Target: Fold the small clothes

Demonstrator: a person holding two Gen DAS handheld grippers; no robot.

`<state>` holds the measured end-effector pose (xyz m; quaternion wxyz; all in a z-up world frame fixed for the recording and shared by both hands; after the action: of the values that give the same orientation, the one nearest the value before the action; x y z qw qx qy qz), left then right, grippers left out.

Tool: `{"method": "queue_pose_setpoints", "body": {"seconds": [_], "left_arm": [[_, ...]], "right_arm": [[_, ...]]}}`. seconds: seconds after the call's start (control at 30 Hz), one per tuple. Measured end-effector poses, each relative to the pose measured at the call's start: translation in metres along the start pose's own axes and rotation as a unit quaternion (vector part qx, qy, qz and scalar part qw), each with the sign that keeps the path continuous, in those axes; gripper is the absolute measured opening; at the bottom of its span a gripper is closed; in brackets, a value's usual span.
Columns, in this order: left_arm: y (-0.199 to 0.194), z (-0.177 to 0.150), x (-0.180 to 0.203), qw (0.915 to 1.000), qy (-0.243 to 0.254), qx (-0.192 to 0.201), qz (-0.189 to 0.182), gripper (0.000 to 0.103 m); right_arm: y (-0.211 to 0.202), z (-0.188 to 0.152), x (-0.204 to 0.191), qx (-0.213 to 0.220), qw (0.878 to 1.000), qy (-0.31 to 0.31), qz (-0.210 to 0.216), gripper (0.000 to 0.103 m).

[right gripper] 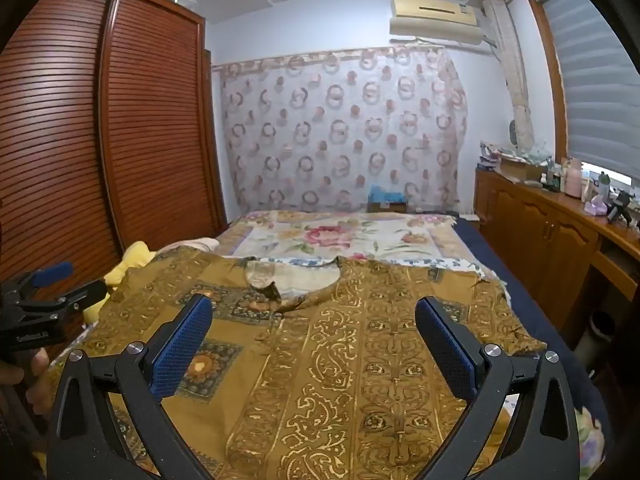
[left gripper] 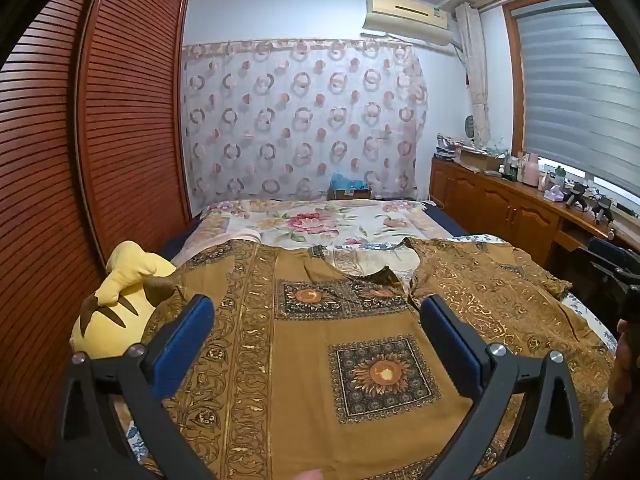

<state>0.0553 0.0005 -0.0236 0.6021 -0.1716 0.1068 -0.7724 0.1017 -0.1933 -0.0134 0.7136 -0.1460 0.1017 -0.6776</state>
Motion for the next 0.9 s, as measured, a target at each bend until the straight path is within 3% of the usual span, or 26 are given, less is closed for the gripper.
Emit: {"method": "queue_pose_setpoints", "body": {"seconds": [0.9], "left_arm": [[-0.0059, 0.0057, 0.0061, 0.9999, 0.011, 0.006, 0.001, 0.103]], "right_arm": [[-0.0023, 0.0008, -0.0022, 0.001, 1.0, 0.006, 0.003, 0.103]]}}
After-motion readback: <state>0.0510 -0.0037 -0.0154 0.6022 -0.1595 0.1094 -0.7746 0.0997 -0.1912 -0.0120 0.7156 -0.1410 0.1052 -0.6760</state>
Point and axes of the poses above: each gripper's, at about its wrist camera, not at the fingertips, and y roughly the way its jaws point, x to its right, z to its top, the point moved 6 cm from there along y, roughly the way its jaws point, and after that the axes turned 15 degrees about -z, right-handed, at the moved point
